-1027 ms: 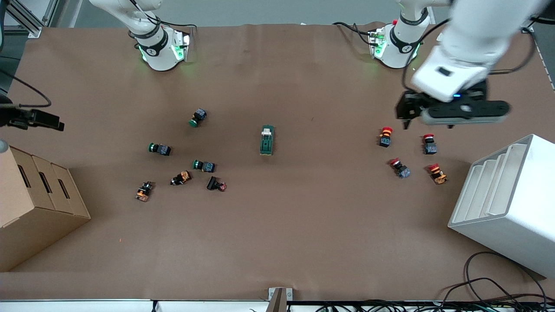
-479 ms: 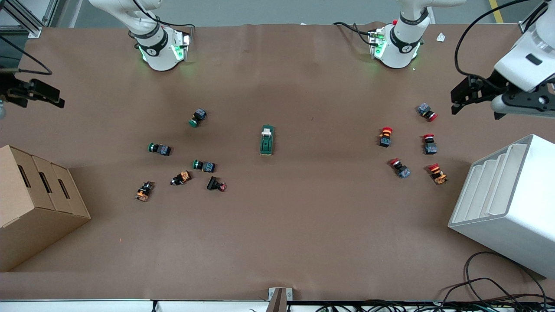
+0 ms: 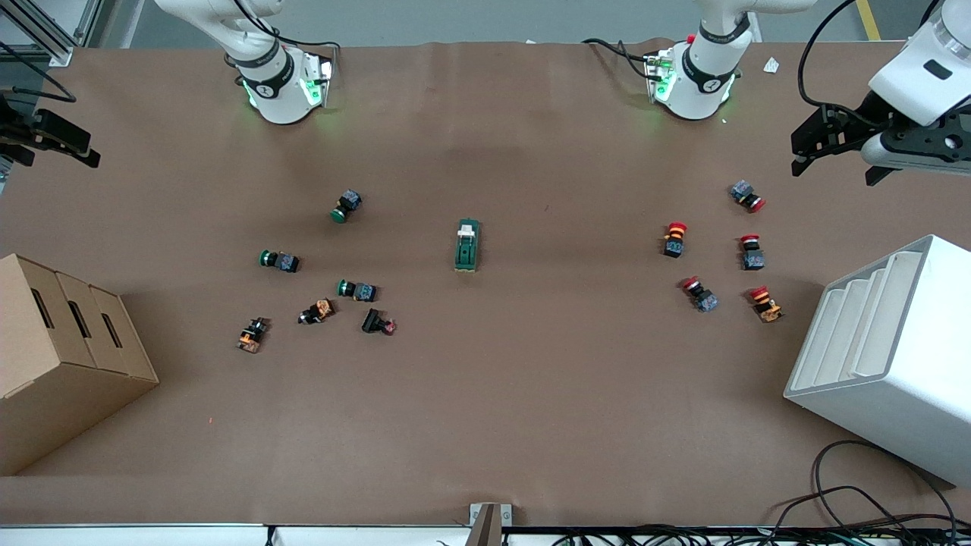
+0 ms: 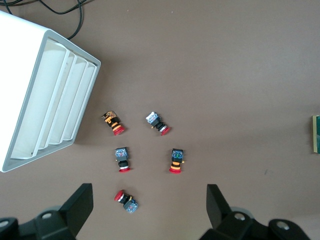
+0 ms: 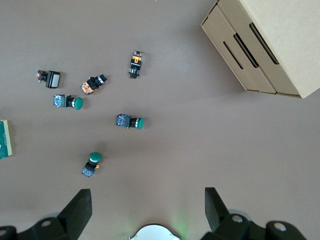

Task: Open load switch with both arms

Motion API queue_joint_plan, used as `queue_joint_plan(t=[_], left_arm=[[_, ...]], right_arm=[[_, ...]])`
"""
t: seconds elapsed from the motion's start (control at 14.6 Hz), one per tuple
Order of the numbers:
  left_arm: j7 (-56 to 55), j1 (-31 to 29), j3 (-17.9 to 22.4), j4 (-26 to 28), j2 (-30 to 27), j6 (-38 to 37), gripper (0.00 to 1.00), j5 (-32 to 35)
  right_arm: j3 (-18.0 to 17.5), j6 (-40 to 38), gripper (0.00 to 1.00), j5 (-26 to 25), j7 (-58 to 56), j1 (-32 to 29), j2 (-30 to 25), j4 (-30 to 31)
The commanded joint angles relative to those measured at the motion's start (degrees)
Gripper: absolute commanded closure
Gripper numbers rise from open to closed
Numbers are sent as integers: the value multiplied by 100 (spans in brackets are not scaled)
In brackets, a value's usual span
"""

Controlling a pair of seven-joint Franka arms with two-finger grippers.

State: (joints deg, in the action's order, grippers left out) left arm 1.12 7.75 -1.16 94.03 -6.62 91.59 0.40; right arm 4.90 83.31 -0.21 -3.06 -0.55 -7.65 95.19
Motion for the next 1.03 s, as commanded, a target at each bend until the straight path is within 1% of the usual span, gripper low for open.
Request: queue_joint_plan(t=[0.0,0.27,0.55,0.96], left_arm=[[82,-1,72,11,-50,-10,0,-84],[38,-2,72,-60,11,-18,0,-93],[-15,-2,72,-86,82,-194,0,-93],[-58,-19,81,-86,90,-264,0,-93]], right_arm=[[55,168,0,-58,-28,90,-149,201],[63,142,0,-14,-20,64,-132,201],[72,142,0,100,-11,46,-132,201],[72,81,0,82,-256,72,-132,210]])
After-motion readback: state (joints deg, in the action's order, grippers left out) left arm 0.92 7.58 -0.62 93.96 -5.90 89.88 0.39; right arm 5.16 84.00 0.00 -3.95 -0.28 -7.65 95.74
